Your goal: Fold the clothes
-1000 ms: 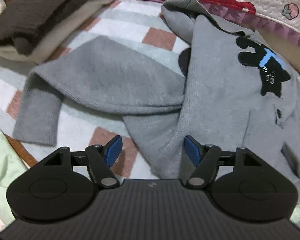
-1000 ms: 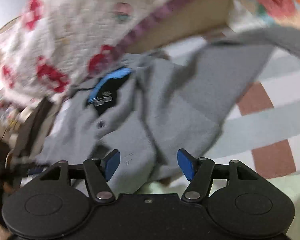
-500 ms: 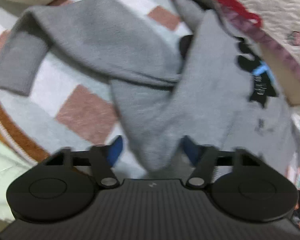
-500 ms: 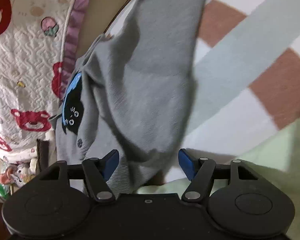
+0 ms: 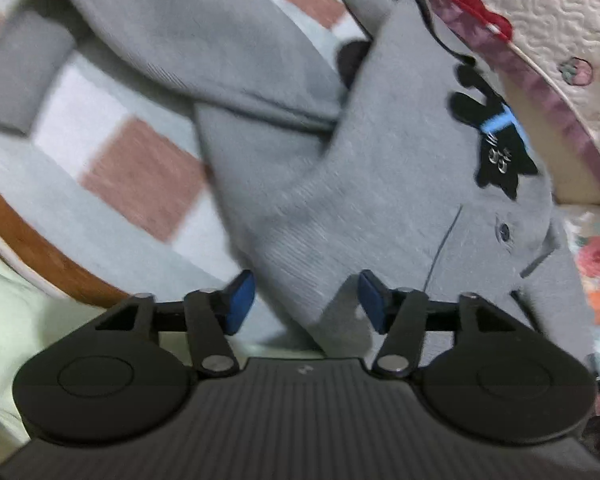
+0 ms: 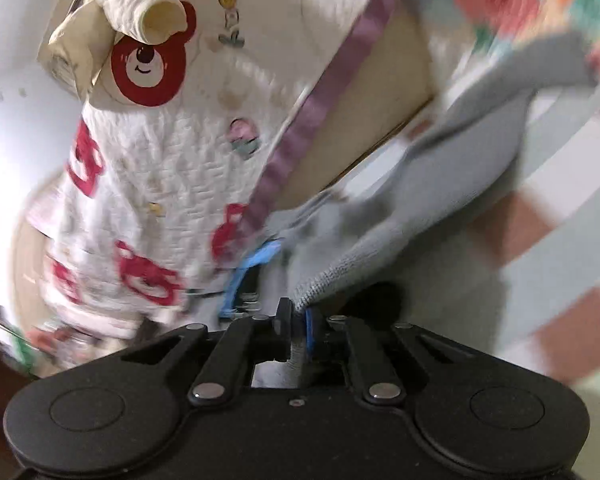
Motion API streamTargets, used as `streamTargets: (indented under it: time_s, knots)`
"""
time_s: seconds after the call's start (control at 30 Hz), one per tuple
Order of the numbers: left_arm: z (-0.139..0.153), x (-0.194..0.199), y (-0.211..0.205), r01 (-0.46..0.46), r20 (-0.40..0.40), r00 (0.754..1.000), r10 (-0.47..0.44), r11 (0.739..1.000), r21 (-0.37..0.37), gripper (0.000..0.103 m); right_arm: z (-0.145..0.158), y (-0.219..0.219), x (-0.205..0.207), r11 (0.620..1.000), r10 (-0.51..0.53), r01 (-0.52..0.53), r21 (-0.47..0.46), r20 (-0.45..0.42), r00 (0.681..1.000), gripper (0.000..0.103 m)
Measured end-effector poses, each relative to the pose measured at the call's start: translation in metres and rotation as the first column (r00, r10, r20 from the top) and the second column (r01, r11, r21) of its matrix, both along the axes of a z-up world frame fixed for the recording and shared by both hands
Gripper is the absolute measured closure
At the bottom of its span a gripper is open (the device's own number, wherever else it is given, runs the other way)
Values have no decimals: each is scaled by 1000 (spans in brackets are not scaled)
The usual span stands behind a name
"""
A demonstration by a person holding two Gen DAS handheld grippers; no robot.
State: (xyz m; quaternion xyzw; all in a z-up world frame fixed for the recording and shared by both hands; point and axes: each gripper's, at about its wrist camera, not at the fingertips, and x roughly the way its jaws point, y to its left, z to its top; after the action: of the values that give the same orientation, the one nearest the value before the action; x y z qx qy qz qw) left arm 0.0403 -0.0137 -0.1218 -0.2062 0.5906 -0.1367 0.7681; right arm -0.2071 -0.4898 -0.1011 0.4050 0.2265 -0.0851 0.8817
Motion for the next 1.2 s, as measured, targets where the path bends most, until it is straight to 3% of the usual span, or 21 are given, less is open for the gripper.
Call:
streamTargets:
  time_s: [0.1,0.2,0.33,0.37,0.4,0.47,0.5,0.53,0.6,0.67,0.73,0.77,0.83,0.87,0.9,0.97,1.07,1.13,1.2]
  knots:
    - [-3,-1,-12,31,-3,1000,-31,999,12,40,8,-2,-34,995,-69,66,-77,-27,997,98]
    - [2,-3,-19,30,33,999,-30,999,25,39,-20,-4,-38,998,-60,60,0,-78,995,99]
    - [4,-4,-29,68,129,988,-83,991,117,37,-21,-9,-35,995,-40,44,91,-50,998,92]
    - [5,-4,-32,76,152,984,-97,987,141,29,-23,-11,-29,992,-47,53,112,-58,997,83]
    - [5,-5,-35,83,175,978,-112,983,164,25,-24,-13,-24,989,-54,62,133,-66,996,53]
    - [7,-5,-40,96,219,965,-143,973,212,20,-28,-19,-15,977,-65,82,196,-96,993,19]
    - [7,-5,-42,101,240,958,-159,967,235,20,-32,-22,-10,966,-73,99,239,-115,991,18]
    - [8,-6,-45,106,261,949,-175,960,259,21,-36,-24,-5,953,-81,116,279,-133,988,18]
    - [9,-6,-50,113,300,931,-209,945,306,33,-44,-24,0,938,-103,143,315,-141,985,18]
    - [10,-7,-55,118,337,909,-244,928,353,80,-50,-17,12,938,-75,122,325,-153,985,17]
    - [11,-7,-60,119,371,886,-280,909,400,83,-59,-7,25,930,-4,39,366,-97,995,17]
    - [12,-8,-63,120,388,872,-299,898,424,90,-65,-2,31,916,36,-8,401,-61,997,17]
    - [19,-20,-77,128,429,819,-381,850,511,95,-62,7,38,932,34,-10,362,-60,998,17]
    - [23,-25,-82,131,444,795,-414,832,539,97,-61,8,41,936,45,-22,352,-56,997,37]
    - [30,-27,-83,132,460,779,-425,829,543,97,-59,10,45,939,55,-35,342,-51,997,92]
    - [49,-32,-81,127,498,749,-436,833,539,97,-49,12,46,954,55,-52,297,-1,998,89]
    - [86,-42,-69,117,551,717,-427,853,509,98,-2,25,29,986,101,-112,120,95,990,90]
    - [99,-49,-60,122,547,724,-420,859,497,100,29,36,6,987,124,-139,85,163,979,90]
    - [97,-56,-52,134,519,744,-422,854,502,100,43,37,-26,963,125,-185,197,284,951,90]
